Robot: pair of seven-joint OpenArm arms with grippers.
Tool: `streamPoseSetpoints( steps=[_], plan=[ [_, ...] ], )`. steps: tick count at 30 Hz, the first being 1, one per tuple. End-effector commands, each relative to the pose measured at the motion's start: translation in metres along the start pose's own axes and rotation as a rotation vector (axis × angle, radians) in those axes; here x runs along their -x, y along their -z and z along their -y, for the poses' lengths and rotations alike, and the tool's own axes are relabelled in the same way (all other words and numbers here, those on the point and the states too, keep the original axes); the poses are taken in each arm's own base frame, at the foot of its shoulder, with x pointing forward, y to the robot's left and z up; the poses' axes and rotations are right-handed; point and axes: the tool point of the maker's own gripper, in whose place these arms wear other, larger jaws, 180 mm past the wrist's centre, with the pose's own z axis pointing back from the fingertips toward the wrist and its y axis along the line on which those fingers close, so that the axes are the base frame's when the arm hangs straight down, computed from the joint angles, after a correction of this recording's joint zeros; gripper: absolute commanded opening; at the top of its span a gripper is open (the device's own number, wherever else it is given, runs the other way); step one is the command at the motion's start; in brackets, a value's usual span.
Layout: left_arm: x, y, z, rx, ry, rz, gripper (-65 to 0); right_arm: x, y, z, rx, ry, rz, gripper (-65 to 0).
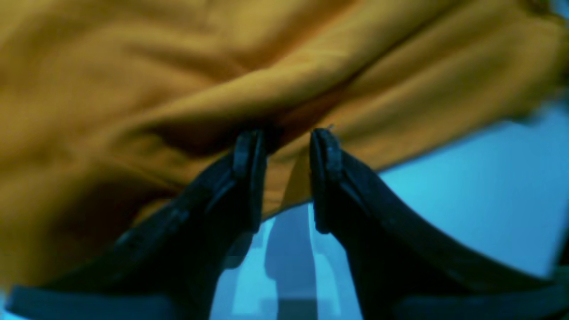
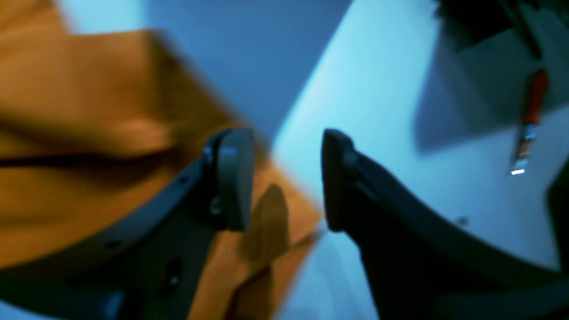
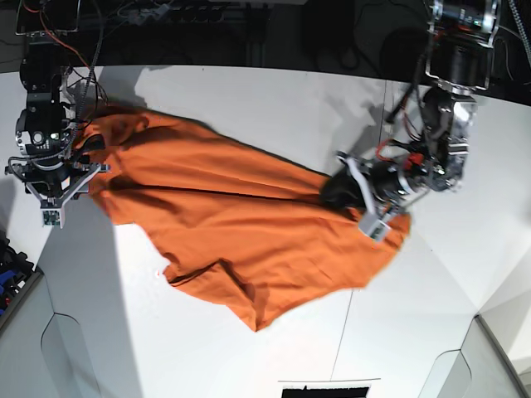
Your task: Layout the t-shirt on the table in an organized manner, then fold the t-shirt properly
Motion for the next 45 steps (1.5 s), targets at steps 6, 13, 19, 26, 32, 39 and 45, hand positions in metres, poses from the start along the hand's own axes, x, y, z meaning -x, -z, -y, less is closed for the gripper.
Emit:
streamPoseSetpoints(
  steps=[6,13,19,26,32,39,45],
  plan=[
    [-0.028,-0.034,-0.055,-0.125,0.073,-0.01,-43.9,0.011,-0.008,-0.029,-0.181,-0.009,-0.002,-39.3],
    [-0.043,-0.04,-0.022,0.057,0.012,0.038,-43.9,0.003,-0.04,-0.088,-0.422,-0.006,0.059,-39.3],
    [-0.057,-0.053,0.026,0.14,0.104,0.097,-43.9,0.007,-0.066,-0.131,-0.565,-0.006,0.088,-39.3],
    [-0.037,-0.058,0.081,0.234,0.128,0.113,-43.9,0.027,-0.081,-0.154,-0.548,-0.142,0.068,-39.3],
    [-0.027,-0.042,0.128,0.329,0.026,0.152,-43.9,0.013,-0.075,-0.146,-0.461,-0.121,0.124,-39.3],
    [-0.04,-0.024,0.155,0.36,-0.028,0.223,-43.9,0.02,-0.059,-0.136,-0.396,-0.141,0.091,-39.3],
    [-0.031,-0.004,0.166,0.391,-0.119,0.207,-43.9,0.033,-0.053,-0.138,-0.404,-0.136,0.054,-39.3]
  ],
)
